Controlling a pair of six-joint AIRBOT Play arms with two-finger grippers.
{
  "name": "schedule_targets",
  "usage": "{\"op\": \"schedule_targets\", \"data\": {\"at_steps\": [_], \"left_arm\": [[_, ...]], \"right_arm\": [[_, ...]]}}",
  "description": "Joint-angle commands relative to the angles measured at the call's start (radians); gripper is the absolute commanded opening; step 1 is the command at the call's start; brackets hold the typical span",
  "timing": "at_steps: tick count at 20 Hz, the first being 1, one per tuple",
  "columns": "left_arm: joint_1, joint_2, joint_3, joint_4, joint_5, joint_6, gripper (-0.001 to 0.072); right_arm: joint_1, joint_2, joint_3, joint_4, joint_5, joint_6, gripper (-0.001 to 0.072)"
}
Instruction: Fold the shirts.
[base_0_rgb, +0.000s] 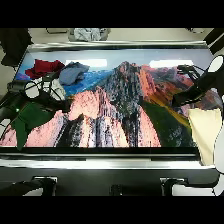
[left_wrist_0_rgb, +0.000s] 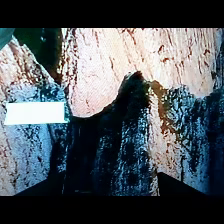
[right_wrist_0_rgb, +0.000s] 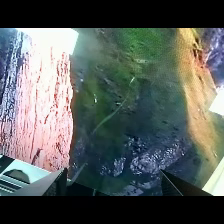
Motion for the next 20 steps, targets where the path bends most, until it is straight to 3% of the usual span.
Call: {"op": "schedule_targets", "data": {"at_steps": [1, 16, 20], "left_arm": [[0.000, 0.001, 0.000, 0.001, 0.000, 0.000, 0.0707], [0.000, 0.000, 0.000, 0.000, 0.002, 0.000, 0.0708], [0.000, -0.010, -0.001, -0.002, 0.199, -0.002, 0.0708]], "right_arm": [[0.001, 0.000, 0.000, 0.000, 0.000, 0.001, 0.0691], [0.001, 0.000, 0.000, 0.000, 0.000, 0.000, 0.0691], [0.001, 0.000, 0.000, 0.000, 0.000, 0.000, 0.0691]]}}
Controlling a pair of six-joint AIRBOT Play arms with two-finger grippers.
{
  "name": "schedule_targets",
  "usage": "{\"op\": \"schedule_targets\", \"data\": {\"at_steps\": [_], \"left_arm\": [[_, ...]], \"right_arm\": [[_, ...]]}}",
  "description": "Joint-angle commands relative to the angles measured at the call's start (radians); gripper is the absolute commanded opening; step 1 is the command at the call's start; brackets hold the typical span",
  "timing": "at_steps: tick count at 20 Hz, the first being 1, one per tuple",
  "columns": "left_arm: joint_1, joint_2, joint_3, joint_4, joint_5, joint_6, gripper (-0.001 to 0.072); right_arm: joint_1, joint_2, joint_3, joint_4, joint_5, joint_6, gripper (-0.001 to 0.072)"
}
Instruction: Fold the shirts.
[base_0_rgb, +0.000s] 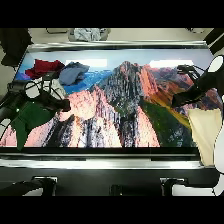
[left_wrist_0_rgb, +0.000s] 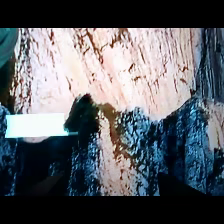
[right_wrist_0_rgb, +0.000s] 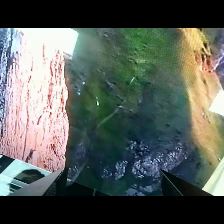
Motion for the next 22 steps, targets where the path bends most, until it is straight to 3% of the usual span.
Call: {"op": "schedule_targets", "data": {"at_steps": [1, 5, 8, 11, 13, 17, 19, 22], "left_arm": [[-0.002, -0.008, 0.000, -0.011, 0.192, -0.001, 0.0708], [0.047, -0.036, 0.040, 0.006, 0.420, 0.001, 0.0720], [0.167, -0.229, 0.291, -0.091, 0.365, 0.000, 0.0720], [0.274, -0.502, 0.607, -0.336, 0.261, -0.002, 0.0720], [0.319, -0.663, 0.767, -0.490, 0.243, -0.054, 0.0720], [0.352, -0.782, 0.783, -0.532, 0.280, -0.092, 0.0720], [0.352, -0.808, 0.776, -0.530, 0.304, -0.032, 0.0720], [0.341, -0.836, 0.776, -0.529, 0.342, -0.010, 0.0720]], "right_arm": [[0.001, 0.000, 0.000, 0.000, -0.005, 0.000, 0.0691], [0.001, 0.000, 0.000, 0.000, -0.090, 0.000, 0.0691], [0.001, 0.000, 0.000, 0.001, -0.145, 0.002, 0.0691], [0.001, -0.001, 0.000, 0.006, -0.203, 0.039, 0.0691], [0.001, 0.000, 0.000, 0.009, -0.203, 0.081, 0.0691], [0.001, 0.000, 0.000, 0.029, -0.202, 0.112, 0.0691], [0.001, 0.000, 0.000, 0.058, -0.201, 0.112, 0.0691], [0.001, 0.000, 0.000, 0.092, -0.201, 0.111, 0.0691]]}}
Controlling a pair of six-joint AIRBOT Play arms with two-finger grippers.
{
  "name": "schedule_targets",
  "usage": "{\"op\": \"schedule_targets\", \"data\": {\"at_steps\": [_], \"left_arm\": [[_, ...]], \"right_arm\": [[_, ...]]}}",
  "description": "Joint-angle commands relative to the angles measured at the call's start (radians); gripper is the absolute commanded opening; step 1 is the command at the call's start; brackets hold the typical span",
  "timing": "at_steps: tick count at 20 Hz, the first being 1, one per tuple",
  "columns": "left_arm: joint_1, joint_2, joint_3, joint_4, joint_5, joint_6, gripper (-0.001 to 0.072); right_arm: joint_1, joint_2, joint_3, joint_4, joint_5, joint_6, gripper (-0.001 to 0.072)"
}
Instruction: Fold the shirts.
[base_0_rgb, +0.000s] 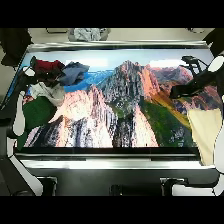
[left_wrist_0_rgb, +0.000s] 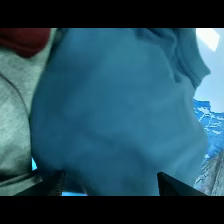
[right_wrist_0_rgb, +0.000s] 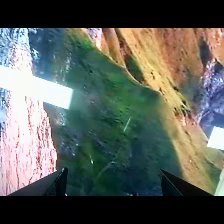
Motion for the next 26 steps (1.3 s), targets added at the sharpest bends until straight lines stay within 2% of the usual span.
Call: {"op": "schedule_targets", "data": {"at_steps": [1, 3, 4, 6, 7, 8, 12, 15, 18, 22, 26], "left_arm": [[-0.004, -0.053, 0.010, -0.022, 0.048, 0.028, 0.0720], [-0.010, -0.066, 0.010, -0.025, 0.054, 0.027, 0.0720], [-0.014, -0.069, 0.010, -0.029, 0.054, 0.027, 0.0641], [-0.019, -0.071, 0.010, -0.040, 0.055, 0.027, 0.0067], [-0.019, -0.068, 0.010, -0.059, 0.055, 0.027, 0.0024], [-0.015, -0.060, 0.011, -0.090, 0.054, 0.036, 0.0023], [-0.015, 0.078, 0.011, -0.192, 0.062, 0.262, 0.0021], [-0.038, 0.289, 0.010, -0.191, 0.058, 0.391, 0.0021], [-0.087, 0.541, 0.010, -0.190, 0.047, 0.473, 0.0020], [-0.188, 0.815, 0.010, -0.190, 0.009, 0.485, 0.0021], [-0.322, 0.957, -0.058, -0.184, -0.008, 0.486, 0.0021]], "right_arm": [[0.001, -0.001, 0.000, 0.043, -0.001, 0.008, 0.0691], [0.001, 0.000, 0.000, 0.054, 0.003, 0.008, 0.0691], [0.001, 0.000, 0.000, 0.054, 0.005, 0.008, 0.0691], [0.001, 0.000, 0.000, 0.054, 0.004, 0.008, 0.0691], [0.001, 0.000, 0.000, 0.053, 0.002, 0.008, 0.0690], [0.001, 0.000, 0.000, 0.053, -0.005, 0.008, 0.0691], [0.001, 0.000, 0.000, 0.053, -0.077, 0.008, 0.0691], [0.001, 0.005, 0.002, 0.060, -0.068, -0.001, 0.0671], [0.001, 0.070, 0.014, 0.069, -0.055, 0.000, 0.0662], [0.001, 0.285, 0.014, 0.068, -0.058, -0.024, 0.0662], [0.001, 0.527, 0.014, 0.043, -0.058, -0.040, 0.0662]]}}
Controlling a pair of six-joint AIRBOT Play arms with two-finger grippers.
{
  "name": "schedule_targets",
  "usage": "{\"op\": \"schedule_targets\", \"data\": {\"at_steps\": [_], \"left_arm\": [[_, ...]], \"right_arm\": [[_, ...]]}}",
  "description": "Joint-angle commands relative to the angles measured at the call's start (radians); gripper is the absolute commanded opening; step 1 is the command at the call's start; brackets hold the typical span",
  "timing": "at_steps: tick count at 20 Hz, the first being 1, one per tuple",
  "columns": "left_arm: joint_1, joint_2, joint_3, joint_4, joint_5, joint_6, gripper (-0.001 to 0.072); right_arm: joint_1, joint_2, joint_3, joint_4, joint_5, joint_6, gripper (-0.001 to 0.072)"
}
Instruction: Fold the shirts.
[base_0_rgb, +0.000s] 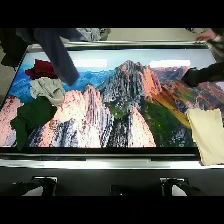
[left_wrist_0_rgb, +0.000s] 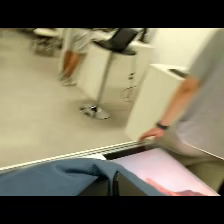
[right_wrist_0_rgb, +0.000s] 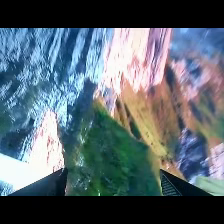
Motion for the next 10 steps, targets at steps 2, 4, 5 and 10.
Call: {"op": "schedule_targets", "data": {"at_steps": [2, 4, 5, 10], "left_arm": [[-0.129, 0.115, -0.089, 0.014, -0.111, 0.014, 0.0021], [-0.177, 0.097, -0.172, 0.014, -0.174, 0.014, 0.0021], [-0.198, 0.084, -0.223, 0.014, -0.187, 0.014, 0.0021], [-0.308, -0.058, -0.473, 0.011, -0.188, 0.021, 0.0022]], "right_arm": [[0.001, 0.253, 0.001, -0.047, 0.023, -0.014, 0.0661], [0.001, 0.323, 0.001, -0.069, 0.089, -0.014, 0.0661], [0.001, 0.345, 0.001, -0.071, 0.134, -0.014, 0.0661], [0.001, 0.364, -0.032, -0.072, 0.380, 0.010, 0.0661]]}}
